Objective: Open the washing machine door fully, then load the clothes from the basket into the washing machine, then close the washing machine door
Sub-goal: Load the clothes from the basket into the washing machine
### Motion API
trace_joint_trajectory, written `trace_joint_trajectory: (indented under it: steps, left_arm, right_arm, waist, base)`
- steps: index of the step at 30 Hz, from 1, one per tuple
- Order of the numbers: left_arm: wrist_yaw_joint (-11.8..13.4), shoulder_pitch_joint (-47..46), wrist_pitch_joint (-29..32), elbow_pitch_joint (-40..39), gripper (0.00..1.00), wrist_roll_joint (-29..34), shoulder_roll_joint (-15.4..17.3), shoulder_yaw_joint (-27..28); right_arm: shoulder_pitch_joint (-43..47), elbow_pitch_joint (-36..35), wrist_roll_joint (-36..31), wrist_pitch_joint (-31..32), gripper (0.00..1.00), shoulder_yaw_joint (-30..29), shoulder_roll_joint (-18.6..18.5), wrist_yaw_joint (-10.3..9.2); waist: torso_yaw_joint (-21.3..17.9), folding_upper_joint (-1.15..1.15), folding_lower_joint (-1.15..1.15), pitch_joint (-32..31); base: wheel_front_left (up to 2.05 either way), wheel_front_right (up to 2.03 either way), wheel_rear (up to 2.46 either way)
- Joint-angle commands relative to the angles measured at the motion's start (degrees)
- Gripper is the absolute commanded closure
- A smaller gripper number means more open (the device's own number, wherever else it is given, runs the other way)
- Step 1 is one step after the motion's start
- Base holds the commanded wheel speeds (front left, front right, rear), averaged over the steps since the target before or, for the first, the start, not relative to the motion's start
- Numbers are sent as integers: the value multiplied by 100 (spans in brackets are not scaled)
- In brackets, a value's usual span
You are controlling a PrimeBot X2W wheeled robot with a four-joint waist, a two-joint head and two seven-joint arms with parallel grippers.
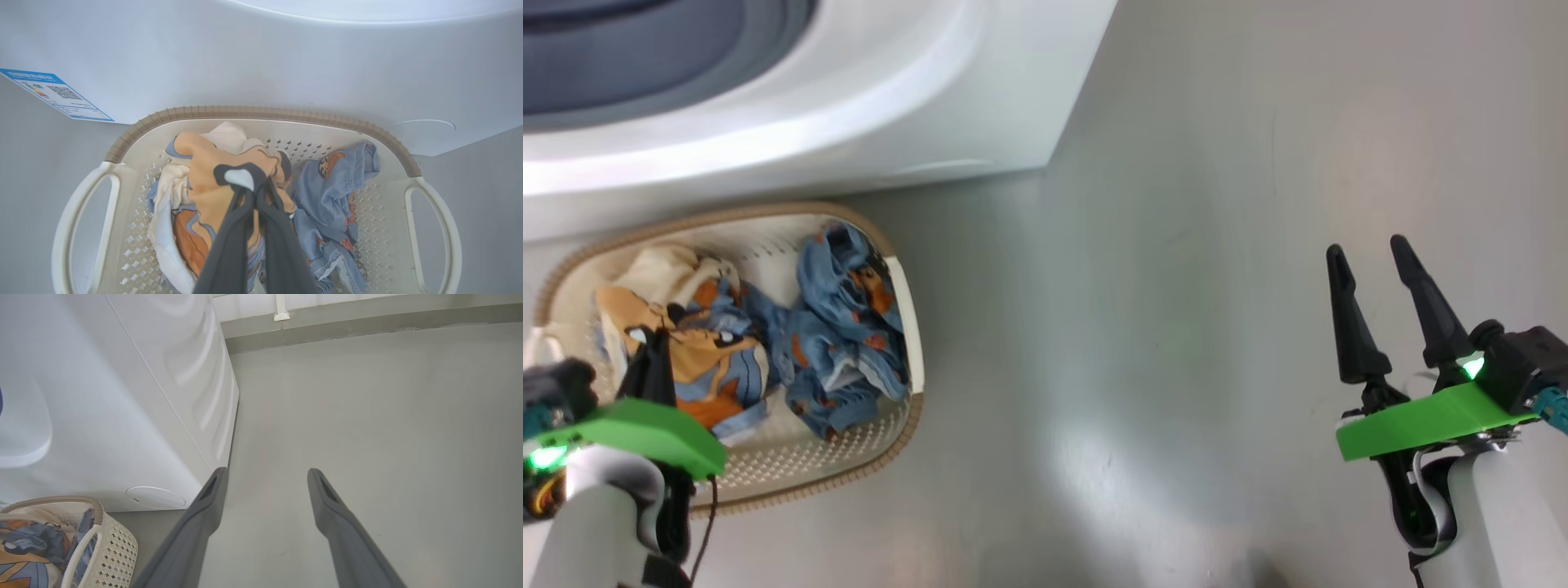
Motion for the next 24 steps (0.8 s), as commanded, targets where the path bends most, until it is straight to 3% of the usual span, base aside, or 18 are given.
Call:
trace_joint_trajectory:
  steps: [1,24]
  left_arm:
    - [-7,328,-77,-263,100,-26,166,207]
    - [-8,2181,-77,-3147,100,221,-396,362]
  right_arm:
    - [207,-68,18,-27,0,151,-45,9]
    - [798,323,167,-27,0,219,-201,9]
  waist:
    - [138,0,0,-453]
    - [399,0,0,-2395]
  base:
    - [0,0,0]
    - [0,0,0]
